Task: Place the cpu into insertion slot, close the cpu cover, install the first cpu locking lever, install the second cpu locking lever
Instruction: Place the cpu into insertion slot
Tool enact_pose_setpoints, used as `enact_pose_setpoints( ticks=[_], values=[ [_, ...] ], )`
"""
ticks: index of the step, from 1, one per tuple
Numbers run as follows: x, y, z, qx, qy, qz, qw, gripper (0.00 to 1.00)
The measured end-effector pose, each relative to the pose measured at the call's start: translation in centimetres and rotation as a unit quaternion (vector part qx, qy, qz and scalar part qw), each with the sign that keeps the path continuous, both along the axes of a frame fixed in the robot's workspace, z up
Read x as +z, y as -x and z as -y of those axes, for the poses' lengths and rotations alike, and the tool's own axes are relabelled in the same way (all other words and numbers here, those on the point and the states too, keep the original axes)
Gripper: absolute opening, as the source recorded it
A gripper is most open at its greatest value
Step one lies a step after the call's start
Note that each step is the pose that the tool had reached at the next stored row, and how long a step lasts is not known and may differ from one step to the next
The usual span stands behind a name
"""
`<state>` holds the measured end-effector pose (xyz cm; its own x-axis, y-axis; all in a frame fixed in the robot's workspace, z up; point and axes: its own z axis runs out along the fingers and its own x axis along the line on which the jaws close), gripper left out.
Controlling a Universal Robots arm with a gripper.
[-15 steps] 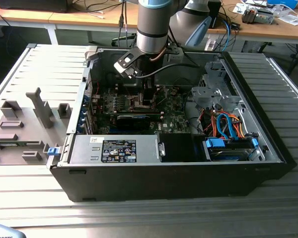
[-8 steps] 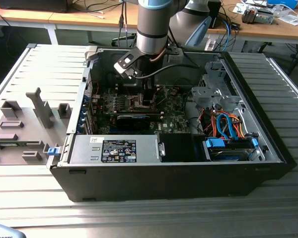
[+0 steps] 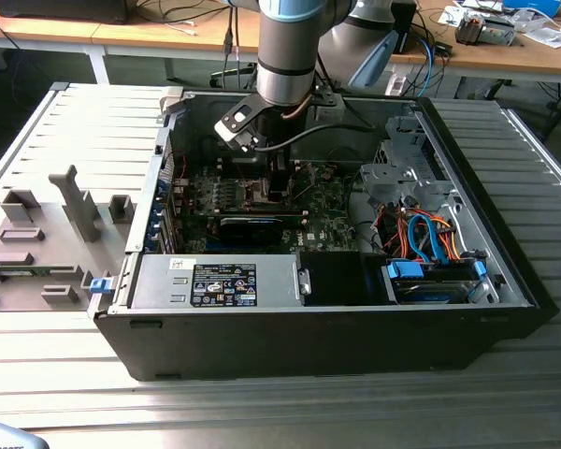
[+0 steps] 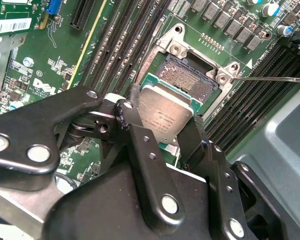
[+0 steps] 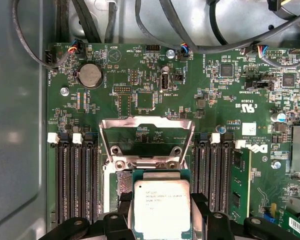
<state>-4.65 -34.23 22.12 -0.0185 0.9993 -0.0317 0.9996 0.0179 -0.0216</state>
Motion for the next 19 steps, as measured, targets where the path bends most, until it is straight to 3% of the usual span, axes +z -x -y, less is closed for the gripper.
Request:
enact_pose_setpoints(
  ticks=[19],
  values=[
    [-0.57, 0.10, 0.00, 0.000, 0.0000, 0.0000, 1.00000, 0.55]
  ],
)
